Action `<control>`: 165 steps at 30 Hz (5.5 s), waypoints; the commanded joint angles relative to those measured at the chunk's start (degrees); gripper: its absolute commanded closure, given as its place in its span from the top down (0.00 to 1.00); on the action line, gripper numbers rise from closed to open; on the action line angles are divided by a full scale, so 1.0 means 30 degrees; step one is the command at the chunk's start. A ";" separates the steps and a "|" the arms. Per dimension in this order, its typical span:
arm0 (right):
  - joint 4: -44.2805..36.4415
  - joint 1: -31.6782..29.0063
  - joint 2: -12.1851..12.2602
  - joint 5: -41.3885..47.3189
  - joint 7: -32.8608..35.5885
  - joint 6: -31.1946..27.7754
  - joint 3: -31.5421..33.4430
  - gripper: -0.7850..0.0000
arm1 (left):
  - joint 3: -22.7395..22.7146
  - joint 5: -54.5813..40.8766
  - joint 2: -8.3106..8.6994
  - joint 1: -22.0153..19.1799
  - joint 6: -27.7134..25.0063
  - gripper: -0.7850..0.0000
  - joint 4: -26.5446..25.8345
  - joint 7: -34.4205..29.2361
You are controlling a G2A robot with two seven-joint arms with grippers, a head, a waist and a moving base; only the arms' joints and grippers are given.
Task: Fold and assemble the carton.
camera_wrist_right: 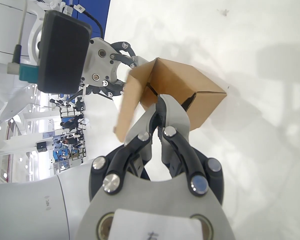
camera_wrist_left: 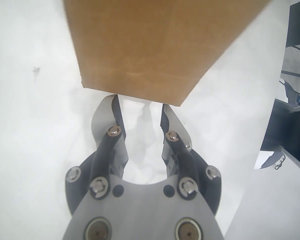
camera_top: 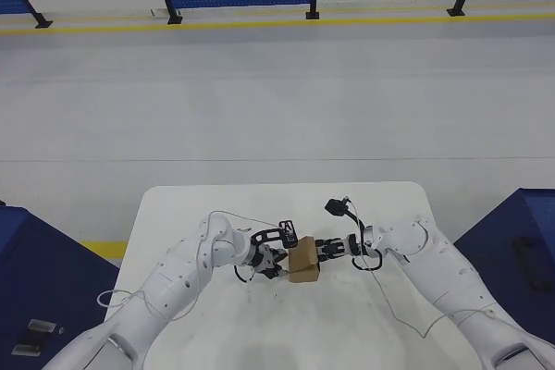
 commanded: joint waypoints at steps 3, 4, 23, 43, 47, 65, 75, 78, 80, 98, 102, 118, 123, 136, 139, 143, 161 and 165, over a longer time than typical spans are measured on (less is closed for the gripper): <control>0.0114 0.0071 0.0067 0.0026 -0.0178 -0.0064 0.0336 0.00 | 0.0023 0.0250 -0.0022 -0.0021 0.0231 0.38 0.0111 0.0320; 0.0133 0.0082 0.0103 0.0047 -0.0187 -0.0086 0.0469 0.00 | -0.0018 0.0335 -0.0003 -0.0019 0.0360 0.38 0.0122 0.0359; -0.6204 -0.1832 0.1551 -0.1294 0.1239 0.0836 0.4083 0.00 | -0.1407 0.0488 0.0971 0.1324 0.0271 0.44 -0.2041 0.0430; -1.1884 -0.3337 0.2317 -1.5454 -0.5647 -0.4584 0.5550 0.00 | -0.5156 0.2323 0.2458 0.4253 0.0739 0.45 -0.4363 0.6340; -1.1736 -0.2854 0.2255 -1.8217 -0.6577 -0.7417 0.4197 0.00 | -0.5200 0.2141 0.2570 0.4550 0.0759 0.45 -0.5050 0.5230; -0.9953 -0.1392 0.1968 -2.0993 -0.7816 -1.1764 0.1515 0.00 | -0.5227 0.1629 0.2746 0.5246 0.0763 0.44 -0.5824 0.4912; -0.9420 -0.1598 0.1911 -2.2643 -0.9901 -1.1430 0.1125 0.00 | -0.4338 0.1033 0.2431 0.4501 0.0881 0.45 -0.4826 0.4309; -0.9388 -0.1546 0.1818 -2.3186 -1.0595 -1.1298 0.0773 0.00 | -0.4194 0.0970 0.2377 0.4373 0.0887 0.45 -0.4668 0.4297; -0.9428 -0.1513 0.1773 -2.3888 -1.0869 -1.1148 0.0536 0.04 | -0.4126 0.0911 0.2355 0.4313 0.0831 0.45 -0.4569 0.4296; -0.8278 -0.0919 0.1441 -2.5193 -1.0714 -1.1088 -0.0512 0.06 | -0.3736 0.1046 0.2240 0.4110 0.0769 0.46 -0.4127 0.4699; -0.8277 -0.0957 0.1442 -2.5119 -1.0735 -1.1159 -0.0473 0.04 | -0.3628 0.1009 0.2204 0.4011 0.0715 0.46 -0.4078 0.4633; -0.8433 -0.1319 0.1753 -2.5452 -1.1091 -1.1991 0.0362 0.12 | -0.3252 0.0682 0.2074 0.3702 0.0741 0.47 -0.3979 0.4096; -0.8466 -0.1269 0.1693 -2.5769 -1.1122 -1.1945 0.0094 0.13 | -0.3079 0.0583 0.2002 0.3593 0.0733 0.47 -0.3804 0.4068; -0.8396 -0.1152 0.1584 -2.6563 -1.1181 -1.1974 -0.0380 0.10 | -0.2769 0.0297 0.1854 0.3329 0.0583 0.48 -0.3238 0.4058; -0.8374 -0.1143 0.1570 -2.6682 -1.1192 -1.1998 -0.0436 0.09 | -0.2737 0.0283 0.1842 0.3293 0.0554 0.49 -0.3194 0.4030; -0.8253 -0.1130 0.1531 -2.6930 -1.1265 -1.2016 -0.0607 0.07 | -0.2726 0.0118 0.1835 0.3274 0.0386 0.49 -0.3109 0.4037; -0.7647 -0.0872 0.1361 -2.7242 -1.1533 -1.1912 -0.0874 0.00 | -0.2677 -0.0456 0.1817 0.3034 -0.0292 0.49 -0.2504 0.3994; -0.7594 -0.0816 0.1329 -2.7167 -1.1556 -1.1923 -0.0878 0.00 | -0.2632 -0.0621 0.1810 0.2940 -0.0437 0.48 -0.2324 0.3789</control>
